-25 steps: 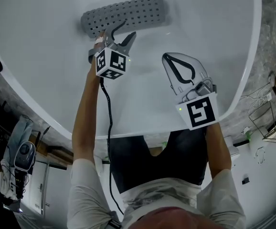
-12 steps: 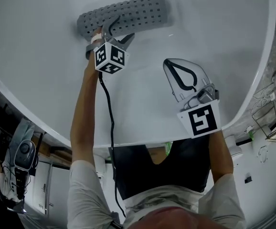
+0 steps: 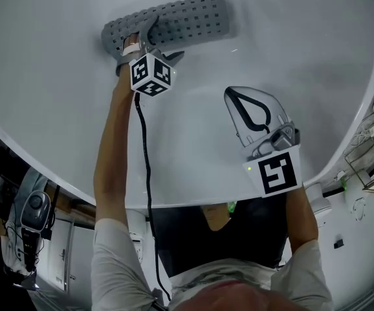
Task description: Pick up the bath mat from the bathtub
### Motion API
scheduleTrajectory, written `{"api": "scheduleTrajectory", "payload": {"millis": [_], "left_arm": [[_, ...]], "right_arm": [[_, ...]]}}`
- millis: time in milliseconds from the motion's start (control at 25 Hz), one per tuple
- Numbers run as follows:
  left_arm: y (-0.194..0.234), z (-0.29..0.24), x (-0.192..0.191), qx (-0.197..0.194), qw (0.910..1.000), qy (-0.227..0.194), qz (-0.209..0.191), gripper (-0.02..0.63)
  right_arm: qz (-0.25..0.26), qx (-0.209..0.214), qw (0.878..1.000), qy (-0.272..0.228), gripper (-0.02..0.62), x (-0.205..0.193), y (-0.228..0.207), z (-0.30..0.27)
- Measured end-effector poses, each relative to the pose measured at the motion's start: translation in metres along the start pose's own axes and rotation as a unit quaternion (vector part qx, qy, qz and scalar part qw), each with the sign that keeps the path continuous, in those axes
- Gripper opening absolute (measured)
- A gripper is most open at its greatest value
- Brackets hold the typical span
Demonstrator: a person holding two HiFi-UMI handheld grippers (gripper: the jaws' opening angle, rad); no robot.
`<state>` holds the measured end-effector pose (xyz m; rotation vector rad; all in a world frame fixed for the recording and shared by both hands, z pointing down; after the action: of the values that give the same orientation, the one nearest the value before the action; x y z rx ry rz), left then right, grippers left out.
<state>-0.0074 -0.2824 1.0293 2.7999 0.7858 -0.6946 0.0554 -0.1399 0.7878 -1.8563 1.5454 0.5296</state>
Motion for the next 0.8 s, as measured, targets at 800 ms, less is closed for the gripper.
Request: {"api": "scheduleTrajectory", "payload": {"millis": [800], "left_arm": [[0.005, -0.055, -0.034, 0.024, 0.9964, 0.066, -0.047, 0.617]], "right_arm": [[-0.014, -0.006, 1.000, 0.007, 0.003, -0.026, -0.004, -0.001]]}}
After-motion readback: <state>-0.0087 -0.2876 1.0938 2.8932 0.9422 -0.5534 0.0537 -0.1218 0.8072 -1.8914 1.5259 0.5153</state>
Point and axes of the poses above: the fingertips, and each gripper's own axes: z backward along the fingers, y to its left, x out of its top, the point moved 5 cm from there along z, backward along the fingers, and after that the axes turned 3 degrees about -x, right-handed, at the moved point
